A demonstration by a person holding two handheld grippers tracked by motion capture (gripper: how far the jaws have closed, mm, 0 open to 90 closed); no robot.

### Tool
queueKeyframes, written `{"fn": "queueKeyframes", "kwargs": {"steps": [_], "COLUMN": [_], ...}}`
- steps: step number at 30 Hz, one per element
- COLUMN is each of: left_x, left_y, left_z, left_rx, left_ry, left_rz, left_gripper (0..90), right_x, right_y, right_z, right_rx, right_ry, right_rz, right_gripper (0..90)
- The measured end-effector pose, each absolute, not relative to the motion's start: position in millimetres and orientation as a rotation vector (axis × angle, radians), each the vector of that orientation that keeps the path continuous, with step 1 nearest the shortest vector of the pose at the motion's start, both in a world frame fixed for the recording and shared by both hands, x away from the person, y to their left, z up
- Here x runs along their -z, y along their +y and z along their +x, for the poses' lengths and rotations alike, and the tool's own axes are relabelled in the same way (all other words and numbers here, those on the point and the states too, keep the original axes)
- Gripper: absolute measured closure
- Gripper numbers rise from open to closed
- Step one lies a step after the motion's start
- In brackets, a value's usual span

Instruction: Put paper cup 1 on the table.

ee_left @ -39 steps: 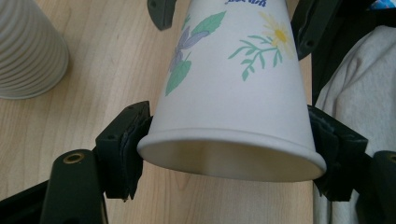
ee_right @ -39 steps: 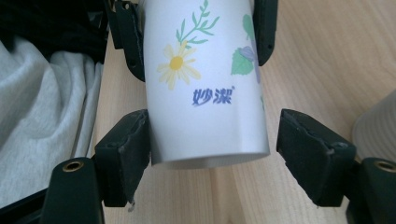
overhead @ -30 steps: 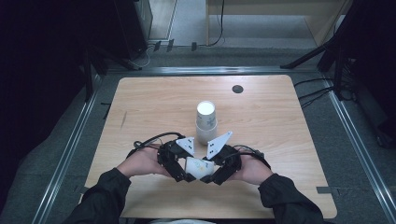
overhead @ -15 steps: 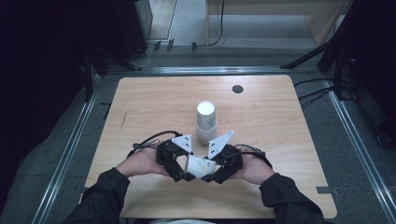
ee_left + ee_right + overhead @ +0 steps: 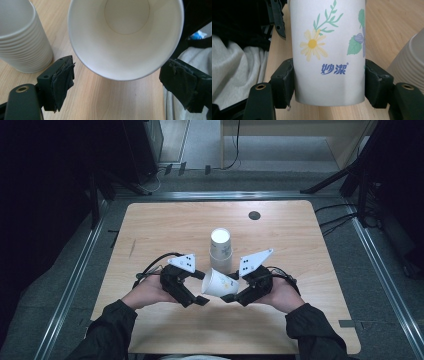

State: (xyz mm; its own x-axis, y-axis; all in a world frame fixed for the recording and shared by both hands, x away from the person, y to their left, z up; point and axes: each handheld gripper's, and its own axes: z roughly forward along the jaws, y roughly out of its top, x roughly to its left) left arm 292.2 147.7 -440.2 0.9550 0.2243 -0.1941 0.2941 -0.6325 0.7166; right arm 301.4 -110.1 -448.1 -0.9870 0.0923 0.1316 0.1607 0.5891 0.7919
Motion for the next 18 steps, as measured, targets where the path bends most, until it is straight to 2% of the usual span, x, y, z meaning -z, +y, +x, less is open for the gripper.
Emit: {"fn": "queueKeyframes", "kwargs": {"steps": [7,18], "left_x": [434,429], "left_y": [152,152], "left_z": [290,287], "left_rx": [0.138,0.131], "left_ry": [0.392,0.413], "left_rz": [2.15,2.084], "left_gripper": [13.3,15.1], "right_x": [441,445], "right_y": [-114,-102], "right_z": [302,301], "right_rx": [1.46,1.447], "right_ry": [-2.659,-2.617], "right_rz": [-0.223,-0.189], "right_gripper": [34.3,34.2]}}
